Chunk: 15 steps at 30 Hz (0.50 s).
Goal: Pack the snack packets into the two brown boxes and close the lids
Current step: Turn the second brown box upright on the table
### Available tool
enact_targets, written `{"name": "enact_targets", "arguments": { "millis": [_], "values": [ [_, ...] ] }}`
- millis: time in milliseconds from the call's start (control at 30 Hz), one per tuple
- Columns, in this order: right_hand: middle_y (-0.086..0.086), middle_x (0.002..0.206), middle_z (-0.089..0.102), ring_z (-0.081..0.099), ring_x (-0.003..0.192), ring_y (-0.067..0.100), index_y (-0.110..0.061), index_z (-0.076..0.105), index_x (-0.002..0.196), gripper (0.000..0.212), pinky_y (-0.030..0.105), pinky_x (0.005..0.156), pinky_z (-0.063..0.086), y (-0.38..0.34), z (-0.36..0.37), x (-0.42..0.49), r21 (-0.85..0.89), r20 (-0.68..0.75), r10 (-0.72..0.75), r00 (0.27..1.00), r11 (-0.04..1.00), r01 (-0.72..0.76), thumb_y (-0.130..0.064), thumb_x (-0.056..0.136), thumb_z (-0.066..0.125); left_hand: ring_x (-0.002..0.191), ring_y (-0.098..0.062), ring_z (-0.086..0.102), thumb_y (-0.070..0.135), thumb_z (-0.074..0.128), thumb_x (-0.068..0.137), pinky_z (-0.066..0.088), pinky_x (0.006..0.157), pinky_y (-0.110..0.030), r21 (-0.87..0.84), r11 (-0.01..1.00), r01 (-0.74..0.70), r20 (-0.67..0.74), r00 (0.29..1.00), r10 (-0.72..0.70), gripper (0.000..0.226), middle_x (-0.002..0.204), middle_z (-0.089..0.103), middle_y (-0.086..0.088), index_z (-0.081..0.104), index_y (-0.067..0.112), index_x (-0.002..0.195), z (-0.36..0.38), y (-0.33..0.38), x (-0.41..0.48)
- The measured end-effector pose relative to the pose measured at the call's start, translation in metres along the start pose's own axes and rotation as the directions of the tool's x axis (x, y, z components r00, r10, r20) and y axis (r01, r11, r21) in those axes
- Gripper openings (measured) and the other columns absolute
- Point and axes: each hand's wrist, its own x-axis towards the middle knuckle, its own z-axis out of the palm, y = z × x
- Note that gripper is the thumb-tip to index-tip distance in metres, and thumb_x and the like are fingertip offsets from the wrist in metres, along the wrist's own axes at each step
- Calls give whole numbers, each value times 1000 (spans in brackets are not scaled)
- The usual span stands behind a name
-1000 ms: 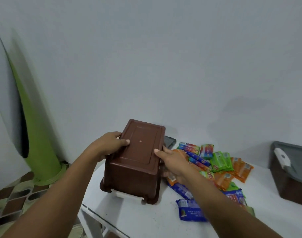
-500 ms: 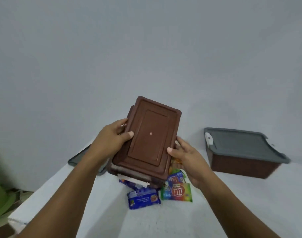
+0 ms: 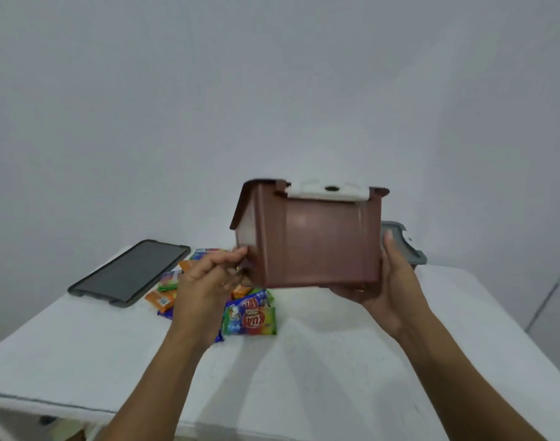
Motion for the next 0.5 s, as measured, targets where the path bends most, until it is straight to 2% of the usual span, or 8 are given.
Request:
{"name": "enact_targets", "arguments": {
  "millis": [67, 133, 167, 233, 300, 367, 500],
  "values": [
    [18, 135, 61, 51, 131, 45, -6, 54, 138, 89, 71, 106, 36, -2, -14, -10, -10, 17, 11, 1000, 1000, -10, -78, 88, 44, 91, -24, 71, 8, 55, 99, 61, 76, -31, -142, 986, 91, -43, 994, -98, 19, 94, 73, -13, 67, -3, 107, 12, -2, -10],
    [22, 137, 59, 52, 131, 44, -8, 62, 132, 93, 65, 112, 34, 1, -29, -21, -17, 47, 7, 999, 1000, -6, -84, 82, 45, 73, -16, 67, 32, 58, 100, 58, 66, -29, -186, 967, 176, -71, 979, -192, 30, 78, 68, -6, 71, 5, 101, 19, -7, -21],
    [22, 133, 63, 58, 125, 42, -9, 67, 127, 90, 60, 111, 39, 2, -36, -26, -38, 59, 14, 998, 999, -12, -83, 81, 45, 71, -17, 67, 43, 60, 98, 57, 66, -32, -158, 960, 231, -75, 967, -245, 37, 79, 69, -6, 75, 9, 98, 22, -10, -27],
    [17, 121, 69, 66, 111, 35, -11, 70, 119, 81, 50, 98, 49, 3, -49, -34, -150, 80, 41, 996, 988, -29, -79, 83, 45, 75, -24, 70, 55, 62, 94, 57, 71, -39, -42, 939, 341, -104, 934, -343, 47, 83, 71, -9, 78, 11, 99, 29, -16, -39],
    [14, 119, 71, 68, 109, 32, -13, 69, 121, 61, 48, 93, 52, 2, -57, -40, -272, 134, 60, 989, 962, -22, -64, 91, 53, 83, -27, 75, 48, 64, 95, 60, 75, -43, 56, 925, 375, -153, 919, -364, 39, 93, 76, -13, 76, 12, 104, 36, -18, -47],
    [17, 124, 68, 66, 115, 33, -15, 69, 123, 44, 52, 99, 52, -2, -62, -43, -335, 168, 91, 982, 942, -30, -44, 89, 65, 85, -22, 76, 37, 67, 96, 60, 74, -41, 114, 923, 369, -191, 919, -344, 28, 102, 76, -13, 73, 13, 108, 44, -17, -50],
    [21, 126, 67, 64, 118, 40, -19, 68, 127, 38, 57, 105, 48, -15, -71, -45, -419, 205, 163, 965, 906, -64, -27, 91, 58, 87, -27, 74, 35, 63, 99, 58, 57, -35, 252, 863, 437, -236, 893, -384, 23, 103, 75, -9, 65, 19, 116, 49, -14, -43]
  ]
}}
